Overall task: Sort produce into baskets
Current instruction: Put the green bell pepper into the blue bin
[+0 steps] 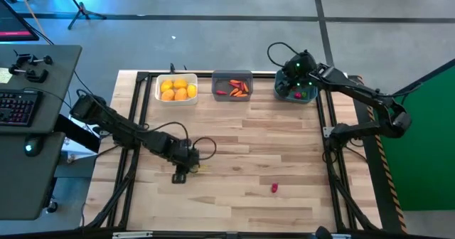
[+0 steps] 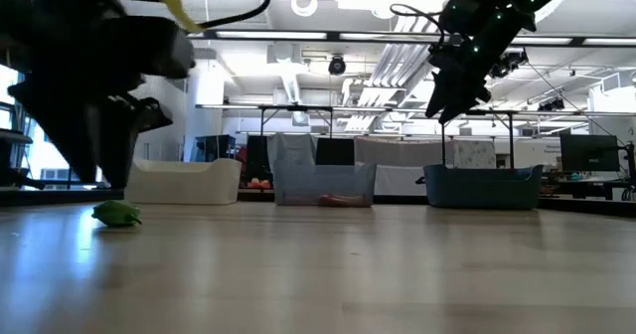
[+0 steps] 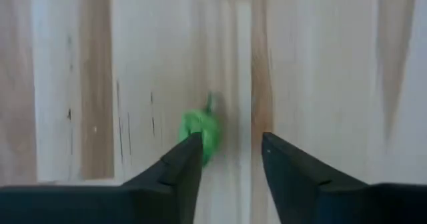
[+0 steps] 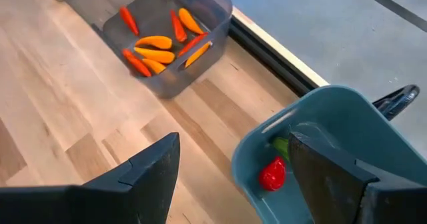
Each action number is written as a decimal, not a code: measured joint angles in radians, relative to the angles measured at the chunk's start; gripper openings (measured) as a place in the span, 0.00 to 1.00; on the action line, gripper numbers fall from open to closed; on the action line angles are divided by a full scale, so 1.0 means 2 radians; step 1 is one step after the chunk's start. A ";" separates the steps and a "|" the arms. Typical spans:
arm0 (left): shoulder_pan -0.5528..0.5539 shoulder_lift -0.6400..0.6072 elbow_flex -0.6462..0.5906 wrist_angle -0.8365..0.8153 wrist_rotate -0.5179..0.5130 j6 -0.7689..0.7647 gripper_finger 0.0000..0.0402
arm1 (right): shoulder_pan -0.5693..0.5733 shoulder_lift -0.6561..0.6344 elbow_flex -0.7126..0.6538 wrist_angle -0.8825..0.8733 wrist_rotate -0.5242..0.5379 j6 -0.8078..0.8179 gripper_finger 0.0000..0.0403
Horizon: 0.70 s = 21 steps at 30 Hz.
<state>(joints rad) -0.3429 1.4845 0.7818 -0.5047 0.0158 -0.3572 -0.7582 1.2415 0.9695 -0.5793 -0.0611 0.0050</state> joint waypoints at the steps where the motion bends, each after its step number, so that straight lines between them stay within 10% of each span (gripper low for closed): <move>1: -0.004 0.002 0.000 -0.009 -0.001 0.018 0.37 | 0.002 0.000 0.000 -0.002 0.000 -0.003 0.67; 8: -0.008 0.022 -0.005 -0.063 -0.101 0.048 0.45 | 0.015 0.000 0.000 0.002 0.000 -0.003 0.67; 21: -0.022 0.024 -0.010 -0.013 -0.005 0.024 0.43 | 0.016 0.000 0.000 -0.001 0.000 -0.010 0.67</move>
<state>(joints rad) -0.3861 1.5323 0.7616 -0.5312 0.0054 -0.3093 -0.7254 1.2415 0.9695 -0.5809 -0.0605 -0.0151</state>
